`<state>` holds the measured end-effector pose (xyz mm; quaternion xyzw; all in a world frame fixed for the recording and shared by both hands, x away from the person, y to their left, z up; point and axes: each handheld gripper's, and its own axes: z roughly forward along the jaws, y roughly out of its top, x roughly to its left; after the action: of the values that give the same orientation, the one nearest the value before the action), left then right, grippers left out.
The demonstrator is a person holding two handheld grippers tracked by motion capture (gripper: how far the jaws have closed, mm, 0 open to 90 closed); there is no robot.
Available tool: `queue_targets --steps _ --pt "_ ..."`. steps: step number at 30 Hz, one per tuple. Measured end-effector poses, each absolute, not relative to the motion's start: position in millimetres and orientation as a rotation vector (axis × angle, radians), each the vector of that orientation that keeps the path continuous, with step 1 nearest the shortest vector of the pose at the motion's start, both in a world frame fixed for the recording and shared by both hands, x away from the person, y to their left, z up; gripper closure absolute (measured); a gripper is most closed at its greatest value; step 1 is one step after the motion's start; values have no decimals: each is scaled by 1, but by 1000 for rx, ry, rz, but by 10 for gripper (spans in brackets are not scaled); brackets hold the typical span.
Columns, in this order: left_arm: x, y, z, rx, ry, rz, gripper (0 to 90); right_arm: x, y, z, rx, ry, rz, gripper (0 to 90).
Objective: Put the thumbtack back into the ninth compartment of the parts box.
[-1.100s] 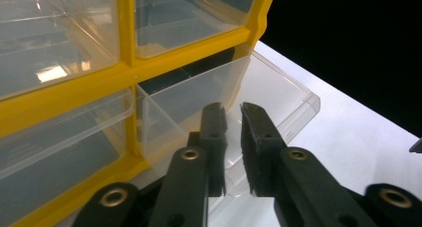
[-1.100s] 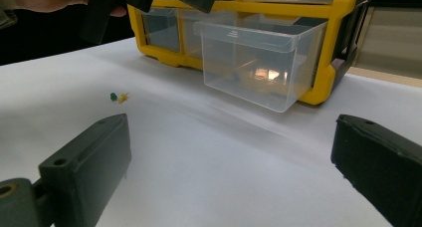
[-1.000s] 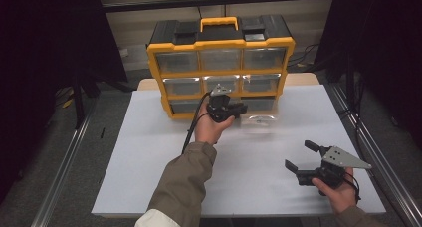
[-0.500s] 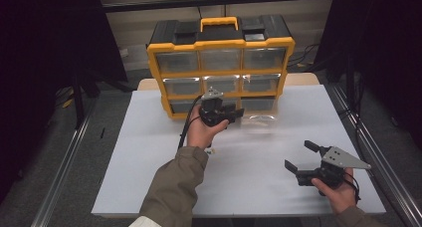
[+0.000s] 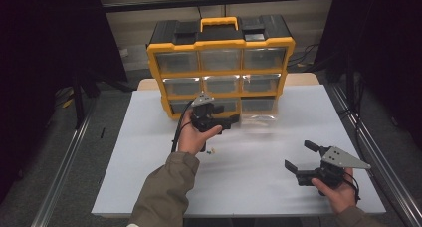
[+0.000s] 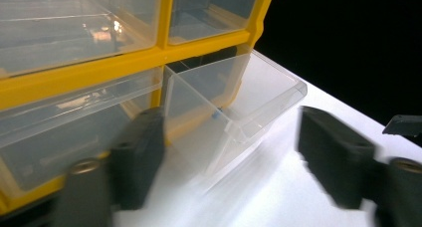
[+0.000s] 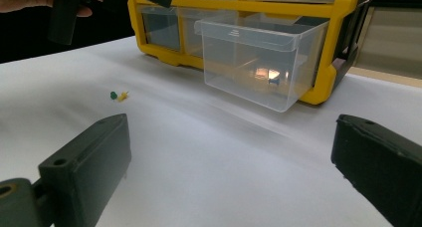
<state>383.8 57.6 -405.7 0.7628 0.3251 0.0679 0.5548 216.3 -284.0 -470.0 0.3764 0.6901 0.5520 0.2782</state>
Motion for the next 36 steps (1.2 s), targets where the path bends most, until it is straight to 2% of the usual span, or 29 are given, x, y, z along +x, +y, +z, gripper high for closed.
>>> queue_targets --steps 3,8,25,36 --pt "382 61 -407 1812 762 180 202 216 -284 -470 1011 1851 1481 16" --pt "379 64 -410 1810 768 141 155 216 -284 -470 1008 1855 1484 15" --pt "365 79 -422 1858 695 206 124 216 -284 -470 1007 1855 1491 16" --pt "358 90 -434 1860 690 191 113 216 -284 -470 1025 1829 1502 10"
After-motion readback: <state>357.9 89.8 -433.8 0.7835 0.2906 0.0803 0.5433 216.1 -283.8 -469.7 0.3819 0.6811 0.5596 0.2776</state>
